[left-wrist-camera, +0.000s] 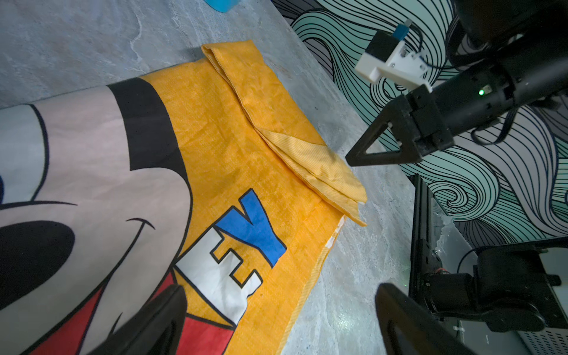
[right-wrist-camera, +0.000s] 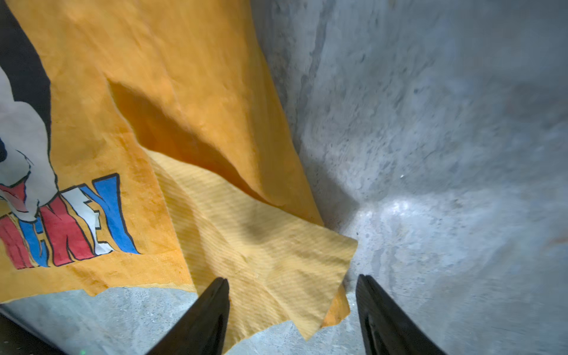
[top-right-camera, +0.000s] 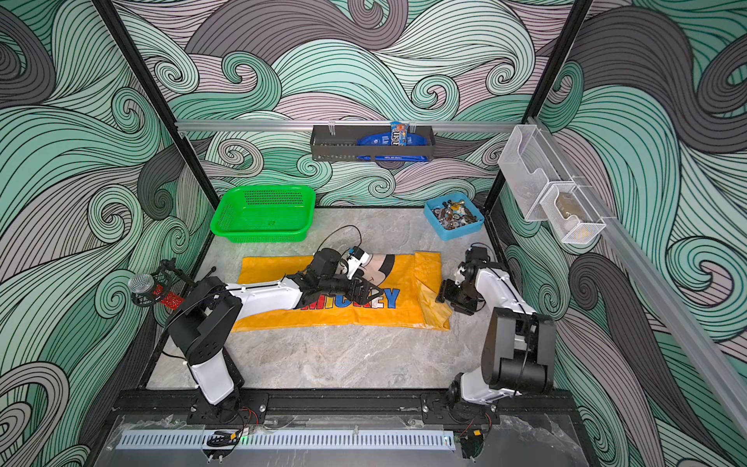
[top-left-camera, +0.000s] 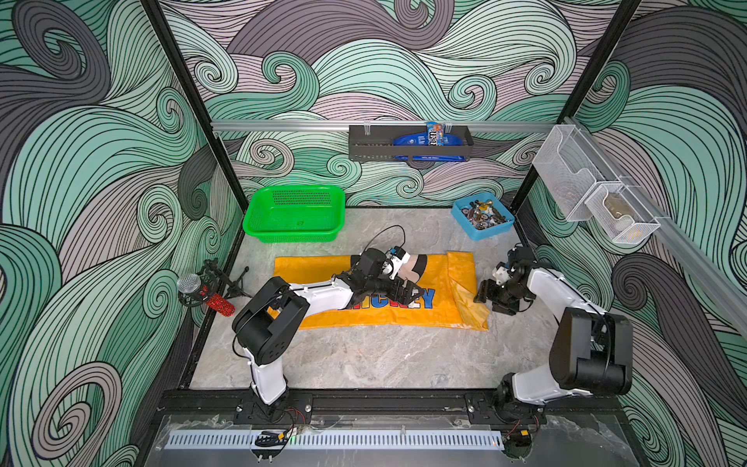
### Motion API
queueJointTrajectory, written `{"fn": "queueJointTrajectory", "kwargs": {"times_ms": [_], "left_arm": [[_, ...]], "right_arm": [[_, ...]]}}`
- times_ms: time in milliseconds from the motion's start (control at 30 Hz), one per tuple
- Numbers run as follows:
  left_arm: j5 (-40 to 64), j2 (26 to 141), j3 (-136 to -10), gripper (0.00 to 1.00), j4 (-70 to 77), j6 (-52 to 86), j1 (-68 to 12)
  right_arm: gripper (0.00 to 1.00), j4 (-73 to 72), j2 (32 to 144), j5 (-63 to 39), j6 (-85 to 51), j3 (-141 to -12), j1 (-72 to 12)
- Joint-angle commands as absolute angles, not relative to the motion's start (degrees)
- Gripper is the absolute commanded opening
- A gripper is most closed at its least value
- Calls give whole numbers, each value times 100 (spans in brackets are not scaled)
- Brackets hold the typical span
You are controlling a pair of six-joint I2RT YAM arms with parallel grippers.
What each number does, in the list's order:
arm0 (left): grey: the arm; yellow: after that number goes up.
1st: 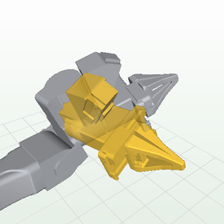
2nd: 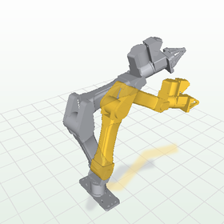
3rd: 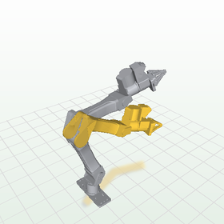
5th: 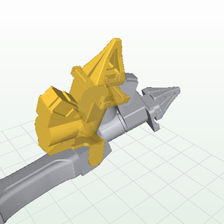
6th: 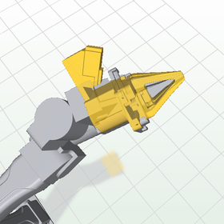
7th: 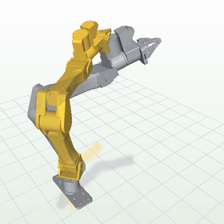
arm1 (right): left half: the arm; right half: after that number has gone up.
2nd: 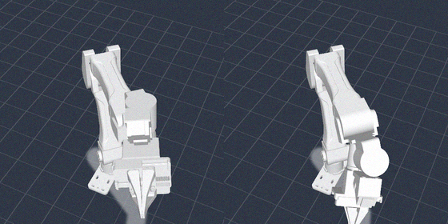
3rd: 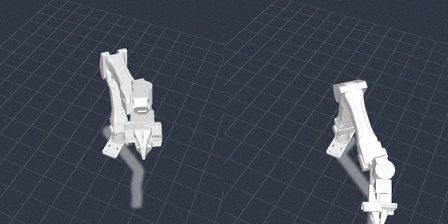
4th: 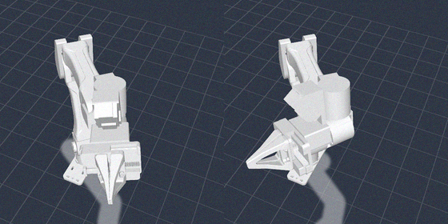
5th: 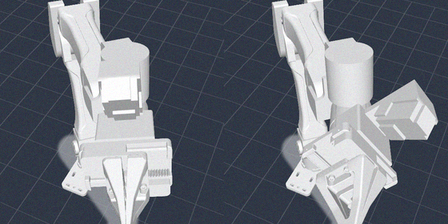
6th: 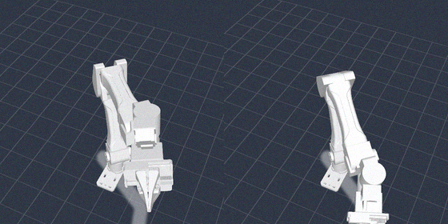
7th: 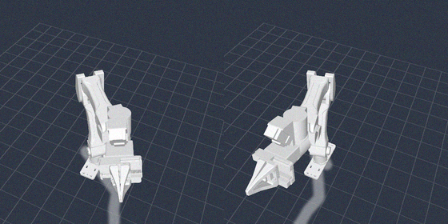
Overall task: Roll up the pillowcase
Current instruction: Roll the pillowcase at the center of the board.
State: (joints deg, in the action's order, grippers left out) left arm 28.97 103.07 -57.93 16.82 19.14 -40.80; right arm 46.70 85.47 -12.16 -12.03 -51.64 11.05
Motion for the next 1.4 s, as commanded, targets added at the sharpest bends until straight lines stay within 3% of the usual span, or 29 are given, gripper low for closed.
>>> {"fn": "queueJointTrajectory", "kwargs": {"times_ms": [0,400,800,1133,1267,1367], "left_arm": [[2990,10347,-5719,98,1828,1953,-4119],[2982,10336,-5695,98,1837,1956,-4156],[3006,10400,-5800,98,1780,1932,-4206],[3050,10585,-6142,97,1758,1911,-4297],[3032,10680,-6385,97,1705,1815,-4342],[2998,10767,-6615,97,1723,1784,-4392]], "right_arm": [[69,4317,8263,-1999,-1689,-4789,1177],[68,3833,7838,-2571,-1687,-4527,1115],[65,3862,7342,-2364,-1271,-3996,205],[50,4088,7646,-1777,-1802,-4115,141],[52,4227,7686,-1748,-1693,-4362,154],[62,4235,7568,-1685,-1707,-4983,308]]}}
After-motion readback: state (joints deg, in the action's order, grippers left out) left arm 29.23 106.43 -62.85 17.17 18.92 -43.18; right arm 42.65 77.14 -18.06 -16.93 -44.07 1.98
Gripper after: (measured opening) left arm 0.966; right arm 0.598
